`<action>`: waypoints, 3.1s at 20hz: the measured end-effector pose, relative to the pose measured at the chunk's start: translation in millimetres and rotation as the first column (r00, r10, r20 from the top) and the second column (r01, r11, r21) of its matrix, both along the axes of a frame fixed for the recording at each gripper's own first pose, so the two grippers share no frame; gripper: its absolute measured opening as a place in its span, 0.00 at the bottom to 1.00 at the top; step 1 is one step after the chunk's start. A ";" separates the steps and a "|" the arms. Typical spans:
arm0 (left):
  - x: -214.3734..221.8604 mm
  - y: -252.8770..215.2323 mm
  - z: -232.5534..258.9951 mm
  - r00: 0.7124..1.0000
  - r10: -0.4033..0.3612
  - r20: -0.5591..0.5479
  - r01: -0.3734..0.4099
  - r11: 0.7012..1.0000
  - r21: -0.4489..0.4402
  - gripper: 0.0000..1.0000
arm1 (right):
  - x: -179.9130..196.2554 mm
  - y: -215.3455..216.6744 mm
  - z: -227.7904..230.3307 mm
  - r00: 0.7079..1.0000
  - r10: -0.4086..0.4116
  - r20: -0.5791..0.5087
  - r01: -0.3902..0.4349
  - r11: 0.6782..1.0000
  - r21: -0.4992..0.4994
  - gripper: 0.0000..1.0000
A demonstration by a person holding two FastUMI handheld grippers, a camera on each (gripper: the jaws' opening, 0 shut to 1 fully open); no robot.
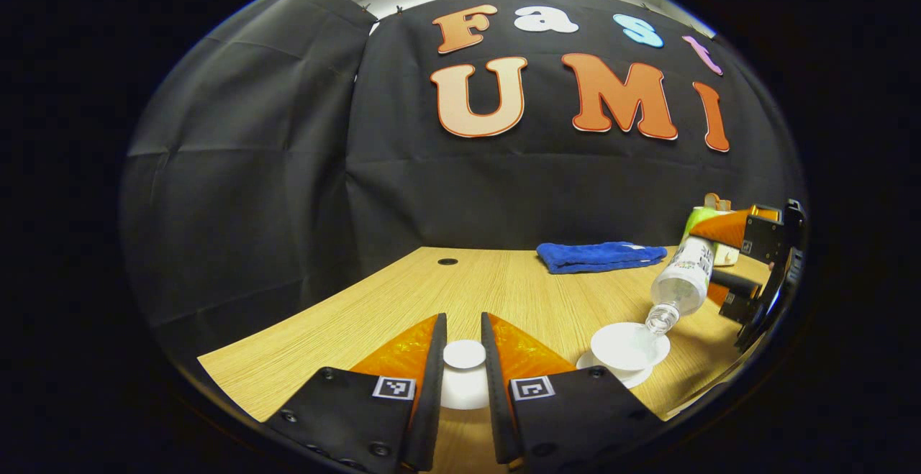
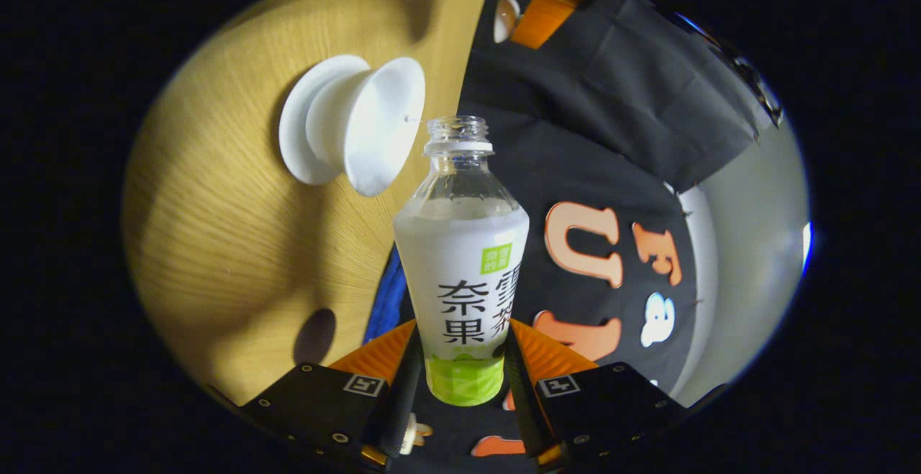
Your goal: Open the teacup lid with one hand, grasp the water bottle and pour water into the teacup with the other hand; after pouring, place the water bottle on the coaster and then close the teacup lid.
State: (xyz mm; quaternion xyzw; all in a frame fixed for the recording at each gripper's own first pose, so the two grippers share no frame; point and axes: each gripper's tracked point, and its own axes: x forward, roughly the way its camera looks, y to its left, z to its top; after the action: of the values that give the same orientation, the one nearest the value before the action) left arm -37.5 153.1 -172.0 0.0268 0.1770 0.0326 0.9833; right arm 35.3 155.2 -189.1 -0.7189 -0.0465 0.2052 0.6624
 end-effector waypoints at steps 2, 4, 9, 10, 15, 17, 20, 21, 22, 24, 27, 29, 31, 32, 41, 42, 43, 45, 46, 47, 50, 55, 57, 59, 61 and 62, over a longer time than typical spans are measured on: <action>1.0 -2.1 2.1 1.000 -0.001 0.002 0.001 1.000 -0.005 0.34 | 2.8 1.1 6.0 0.994 -0.032 -0.104 0.045 0.992 0.121 0.63; 1.6 -6.5 5.6 1.000 -0.007 0.008 0.007 1.000 -0.011 0.34 | 2.0 -1.1 8.9 0.978 -0.062 -0.197 0.112 0.961 0.252 0.63; 1.3 -14.8 11.9 1.000 -0.020 0.018 0.020 1.000 0.000 0.34 | 10.0 -24.0 9.2 0.896 -0.097 -0.433 0.347 0.762 0.547 0.63; 0.5 -14.7 13.1 1.000 -0.019 0.020 0.019 1.000 0.001 0.34 | 15.5 -28.5 13.5 0.888 -0.107 -0.447 0.380 0.717 0.584 0.63; -2.2 -18.1 15.3 0.999 -0.022 0.025 0.022 1.000 -0.006 0.34 | 44.3 -60.0 22.3 0.827 -0.078 -0.557 0.534 0.419 0.735 0.64; -2.3 -17.4 13.8 1.000 -0.022 0.020 0.023 1.000 -0.008 0.34 | 53.7 -73.9 21.5 0.797 -0.073 -0.599 0.589 0.310 0.746 0.63; -4.5 -16.6 13.7 1.000 -0.019 0.014 0.019 1.000 -0.010 0.34 | 55.7 -82.5 28.2 0.767 -0.038 -0.640 0.638 0.154 0.755 0.63; -4.4 -16.9 14.4 1.000 -0.018 0.017 0.018 1.000 -0.011 0.34 | 60.1 -91.0 18.1 0.751 -0.015 -0.660 0.659 0.092 0.747 0.64; -4.8 -18.2 14.9 1.000 -0.021 0.019 0.021 1.000 -0.014 0.34 | 62.5 -95.6 8.7 0.729 0.008 -0.684 0.683 0.035 0.729 0.63; -5.7 -19.3 15.8 1.000 -0.022 0.020 0.022 1.000 -0.016 0.34 | 66.2 -103.2 -6.4 0.688 0.034 -0.725 0.725 -0.048 0.687 0.63; -6.7 -22.2 14.7 0.999 -0.029 0.020 0.029 1.000 -0.012 0.34 | 67.2 -104.9 -22.6 0.655 0.040 -0.754 0.755 -0.068 0.652 0.63; -5.8 -24.4 13.7 0.999 -0.033 0.017 0.033 0.999 -0.013 0.34 | 68.6 -103.4 -34.2 0.646 0.048 -0.762 0.763 -0.060 0.643 0.64; -6.4 -27.9 11.0 0.999 -0.036 0.006 0.036 0.999 -0.019 0.34 | 69.7 -98.7 -42.5 0.636 0.049 -0.770 0.772 -0.051 0.634 0.64; -6.7 -29.9 9.7 0.999 -0.039 0.004 0.039 0.999 -0.024 0.34 | 69.8 -96.1 -45.0 0.632 0.053 -0.773 0.775 -0.048 0.630 0.63; -6.1 -38.1 14.9 0.998 -0.057 0.001 0.057 0.998 0.001 0.34 | 70.1 -89.4 -73.5 0.611 0.041 -0.791 0.791 0.006 0.611 0.63; -4.6 -41.3 16.7 0.998 -0.062 0.006 0.062 0.998 -0.005 0.34 | 70.4 -90.0 -72.8 0.610 0.041 -0.792 0.792 0.007 0.610 0.63; -3.6 -46.1 18.9 0.997 -0.071 0.011 0.071 0.997 -0.014 0.31 | 70.1 -89.8 -73.1 0.609 0.042 -0.792 0.793 0.006 0.610 0.65; 0.6 -57.6 23.8 0.996 -0.089 0.029 0.090 0.995 -0.035 0.34 | 70.2 -91.3 -79.1 0.595 0.034 -0.803 0.803 0.011 0.596 0.68; 2.5 -64.0 25.3 0.994 -0.100 0.038 0.101 0.994 -0.047 0.34 | 67.7 -94.2 -79.4 0.594 0.021 -0.804 0.804 0.021 0.594 0.70; 5.1 -71.3 26.7 0.992 -0.112 0.049 0.115 0.992 -0.060 0.34 | 67.3 -96.1 -79.1 0.594 0.010 -0.805 0.804 0.026 0.594 0.80; 10.2 -93.5 28.2 0.987 -0.152 0.060 0.157 0.982 -0.100 0.34 | 62.2 -94.3 -66.8 0.614 0.037 -0.789 0.789 0.015 0.615 0.93; 21.3 -124.8 23.2 0.979 -0.196 0.064 0.203 0.971 -0.126 0.34 | 45.7 -97.9 -37.3 0.665 0.071 -0.743 0.744 0.013 0.668 0.98; 26.0 -131.9 12.4 0.979 -0.198 0.043 0.202 0.973 -0.115 0.34 | 36.3 -99.5 -29.9 0.673 0.091 -0.734 0.737 0.003 0.676 0.98; 29.2 -141.7 0.4 0.977 -0.212 0.019 0.213 0.971 -0.106 0.34 | 26.2 -106.1 -23.3 0.680 0.095 -0.727 0.731 0.000 0.683 0.98; 28.2 -149.2 -10.9 0.974 -0.227 -0.001 0.226 0.970 -0.089 0.34 | 18.1 -113.6 -17.6 0.692 0.086 -0.717 0.719 0.002 0.695 0.97; 27.6 -151.8 -15.5 0.972 -0.237 -0.008 0.236 0.969 -0.074 0.34 | 14.9 -117.5 -13.9 0.698 0.080 -0.712 0.714 -0.001 0.700 0.97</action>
State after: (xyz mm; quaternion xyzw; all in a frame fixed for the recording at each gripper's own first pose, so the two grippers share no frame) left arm -9.8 1.3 -187.4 0.0121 0.1819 -0.0914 0.9790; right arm 50.3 37.7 -203.0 0.0288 0.2107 0.1520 0.9652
